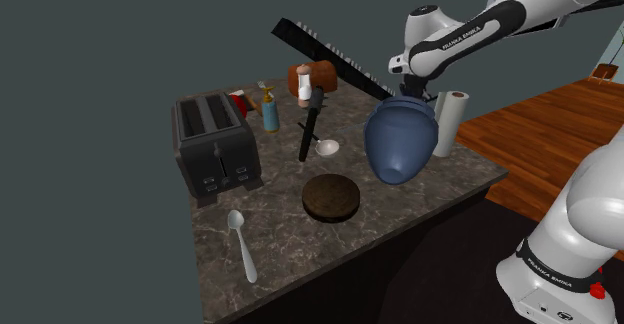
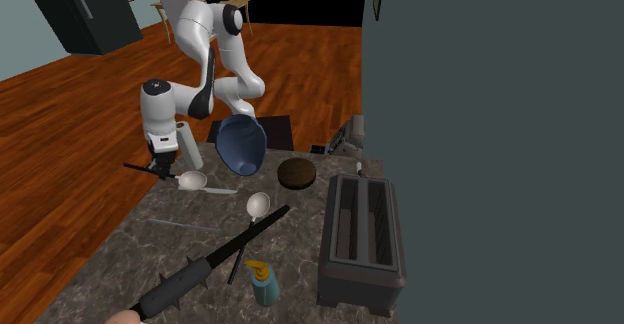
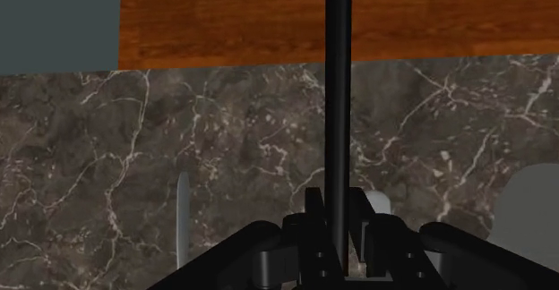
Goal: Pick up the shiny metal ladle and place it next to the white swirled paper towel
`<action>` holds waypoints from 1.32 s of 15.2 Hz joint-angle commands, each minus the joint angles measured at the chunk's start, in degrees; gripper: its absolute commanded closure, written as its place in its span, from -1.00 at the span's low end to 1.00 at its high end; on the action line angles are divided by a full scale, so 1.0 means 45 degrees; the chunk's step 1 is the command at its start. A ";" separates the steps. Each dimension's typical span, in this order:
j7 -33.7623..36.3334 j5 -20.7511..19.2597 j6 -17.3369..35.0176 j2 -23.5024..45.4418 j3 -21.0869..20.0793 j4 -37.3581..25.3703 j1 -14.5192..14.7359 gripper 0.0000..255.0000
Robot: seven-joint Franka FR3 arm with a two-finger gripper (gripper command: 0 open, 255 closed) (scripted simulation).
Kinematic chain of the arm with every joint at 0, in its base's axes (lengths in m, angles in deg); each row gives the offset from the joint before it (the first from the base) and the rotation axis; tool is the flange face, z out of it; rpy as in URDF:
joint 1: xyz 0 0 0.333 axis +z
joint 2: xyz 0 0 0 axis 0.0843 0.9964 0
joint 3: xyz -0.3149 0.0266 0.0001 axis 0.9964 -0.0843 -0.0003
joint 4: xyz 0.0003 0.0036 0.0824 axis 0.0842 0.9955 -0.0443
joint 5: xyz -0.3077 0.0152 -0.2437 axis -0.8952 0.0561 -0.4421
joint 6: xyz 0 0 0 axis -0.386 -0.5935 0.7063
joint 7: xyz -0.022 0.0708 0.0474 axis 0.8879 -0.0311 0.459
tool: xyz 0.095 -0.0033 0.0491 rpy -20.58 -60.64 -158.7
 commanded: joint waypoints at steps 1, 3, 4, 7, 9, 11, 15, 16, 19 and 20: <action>0.0099 -0.0050 0.0349 0.0154 0.0018 0.0197 -0.0016 1.00; 0.0182 -0.0086 0.0689 0.0348 0.0040 0.0352 -0.0033 1.00; 0.0224 -0.0104 0.0860 0.0450 0.0050 0.0425 -0.0042 1.00; 0.0350 -0.0158 0.1372 0.0771 0.0080 0.0627 -0.0069 1.00; 0.0435 -0.0193 0.1713 0.0998 0.0099 0.0749 -0.0087 1.00; 0.0505 -0.0222 0.1989 0.1191 0.0115 0.0839 -0.0100 1.00; 0.0504 -0.0221 0.1989 0.1191 0.0126 0.0839 -0.0090 1.00; 0.0504 -0.0221 0.1989 0.1191 0.0129 0.0838 -0.0086 1.00; 0.0520 -0.0239 0.2032 0.1193 0.0139 0.0879 -0.0085 -1.00; 0.0439 -0.0210 0.2007 0.1198 0.0163 0.0832 -0.0110 -1.00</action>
